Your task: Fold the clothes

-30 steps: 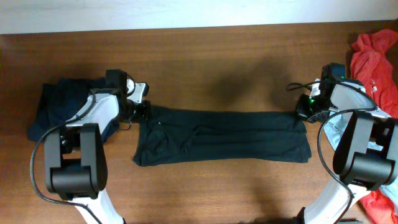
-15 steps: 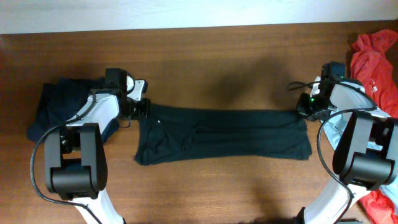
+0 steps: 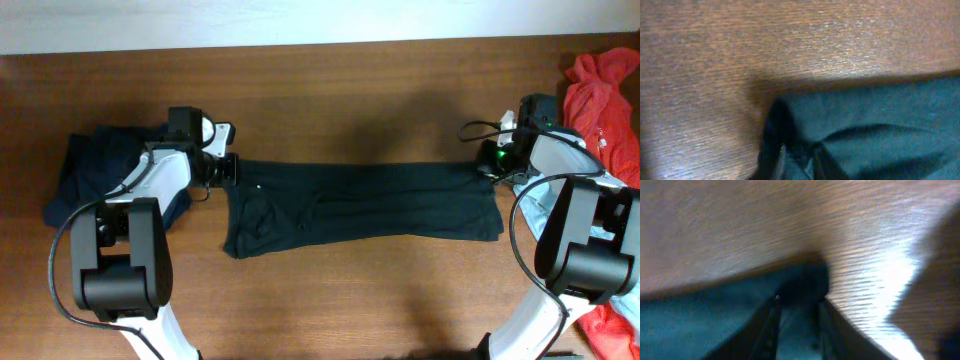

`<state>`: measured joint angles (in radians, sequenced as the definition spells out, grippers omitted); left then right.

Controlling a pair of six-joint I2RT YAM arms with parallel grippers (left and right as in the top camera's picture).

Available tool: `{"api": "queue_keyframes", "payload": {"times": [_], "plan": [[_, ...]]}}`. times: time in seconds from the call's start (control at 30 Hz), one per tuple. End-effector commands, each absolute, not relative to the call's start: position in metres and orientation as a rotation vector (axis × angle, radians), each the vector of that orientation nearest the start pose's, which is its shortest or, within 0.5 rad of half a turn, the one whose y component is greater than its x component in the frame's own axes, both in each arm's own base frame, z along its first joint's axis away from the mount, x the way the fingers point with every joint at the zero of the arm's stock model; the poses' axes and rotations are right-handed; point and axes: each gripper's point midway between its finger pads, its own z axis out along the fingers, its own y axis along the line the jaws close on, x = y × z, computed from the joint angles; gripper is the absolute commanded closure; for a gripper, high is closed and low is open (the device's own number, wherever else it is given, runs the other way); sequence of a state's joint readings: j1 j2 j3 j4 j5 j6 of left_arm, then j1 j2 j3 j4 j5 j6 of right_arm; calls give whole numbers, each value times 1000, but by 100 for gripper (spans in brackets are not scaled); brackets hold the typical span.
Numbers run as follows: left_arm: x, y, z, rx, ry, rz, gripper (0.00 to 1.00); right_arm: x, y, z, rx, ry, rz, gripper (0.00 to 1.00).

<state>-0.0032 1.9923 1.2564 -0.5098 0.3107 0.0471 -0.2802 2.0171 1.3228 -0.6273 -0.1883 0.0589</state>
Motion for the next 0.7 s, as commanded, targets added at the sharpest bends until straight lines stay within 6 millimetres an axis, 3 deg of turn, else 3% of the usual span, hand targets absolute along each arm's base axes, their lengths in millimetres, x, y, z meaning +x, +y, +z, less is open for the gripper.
{"api": "queue_keyframes", "payload": {"times": [0.0,0.2,0.33,0.53,0.67], "plan": [[447,-53,37,139,2729,-438,66,422,-70,36,390,2758,411,64],[464,-46,94,142,2701,-376,61,410,-82,68,453,2731,461,61],[457,-54,117,169,2725,-424,60,400,-95,83,518,2692,524,61],[419,-73,93,203,2877,-484,72,391,-135,98,646,2596,535,56],[399,-83,60,209,2936,-491,93,379,-143,98,716,2592,584,54]]}}
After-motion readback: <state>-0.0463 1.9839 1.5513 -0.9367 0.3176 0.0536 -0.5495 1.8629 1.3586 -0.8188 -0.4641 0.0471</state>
